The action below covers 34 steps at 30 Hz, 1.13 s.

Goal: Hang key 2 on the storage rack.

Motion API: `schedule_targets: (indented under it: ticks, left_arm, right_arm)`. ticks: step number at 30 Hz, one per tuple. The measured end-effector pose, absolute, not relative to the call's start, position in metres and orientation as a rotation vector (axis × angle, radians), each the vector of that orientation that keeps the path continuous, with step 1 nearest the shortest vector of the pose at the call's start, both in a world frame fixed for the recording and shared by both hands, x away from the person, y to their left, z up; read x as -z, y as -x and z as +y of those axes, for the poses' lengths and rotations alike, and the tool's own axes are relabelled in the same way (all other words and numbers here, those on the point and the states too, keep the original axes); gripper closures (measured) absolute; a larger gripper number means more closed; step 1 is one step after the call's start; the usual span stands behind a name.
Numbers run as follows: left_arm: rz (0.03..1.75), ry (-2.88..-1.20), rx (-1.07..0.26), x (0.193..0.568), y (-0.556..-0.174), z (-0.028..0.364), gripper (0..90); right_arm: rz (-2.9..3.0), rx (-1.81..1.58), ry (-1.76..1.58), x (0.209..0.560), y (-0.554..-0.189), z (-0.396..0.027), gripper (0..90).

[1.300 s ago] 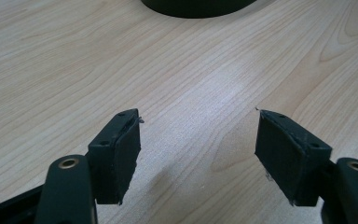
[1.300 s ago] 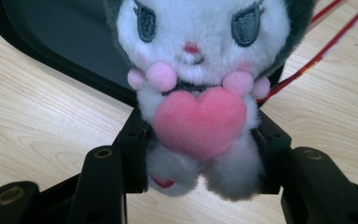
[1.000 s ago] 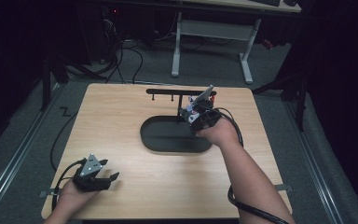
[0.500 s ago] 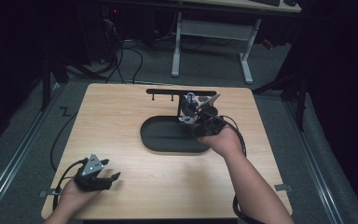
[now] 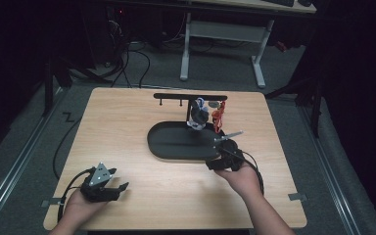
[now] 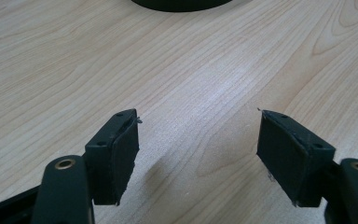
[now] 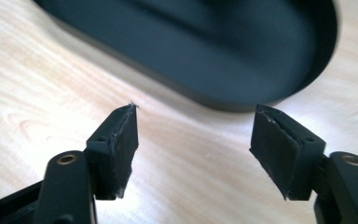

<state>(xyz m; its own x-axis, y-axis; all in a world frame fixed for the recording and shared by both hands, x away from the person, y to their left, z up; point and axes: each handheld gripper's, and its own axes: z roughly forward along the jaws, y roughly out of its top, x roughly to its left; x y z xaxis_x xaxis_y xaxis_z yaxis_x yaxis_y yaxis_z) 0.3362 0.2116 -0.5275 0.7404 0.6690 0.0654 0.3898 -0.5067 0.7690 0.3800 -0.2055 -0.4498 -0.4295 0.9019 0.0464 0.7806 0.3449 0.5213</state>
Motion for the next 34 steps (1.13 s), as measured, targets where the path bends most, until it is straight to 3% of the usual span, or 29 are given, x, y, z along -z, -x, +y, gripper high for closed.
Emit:
schedule_targets:
  ticks: [14,22,34]
  left_arm:
    - [0.782,-2.146,-0.45,0.53,-0.331,0.204,28.3]
    - [0.77,-2.135,-0.448,0.531,-0.329,0.199,27.9]
    - [0.764,-2.138,-0.462,0.529,-0.323,0.201,27.1]
  right_arm:
    - [2.206,-0.935,-1.431,0.505,-0.324,-0.238,27.2]
    - [2.122,-1.047,-1.379,0.515,-0.294,-0.248,21.3]
    - [2.093,-1.103,-1.396,0.517,-0.295,-0.248,21.0]
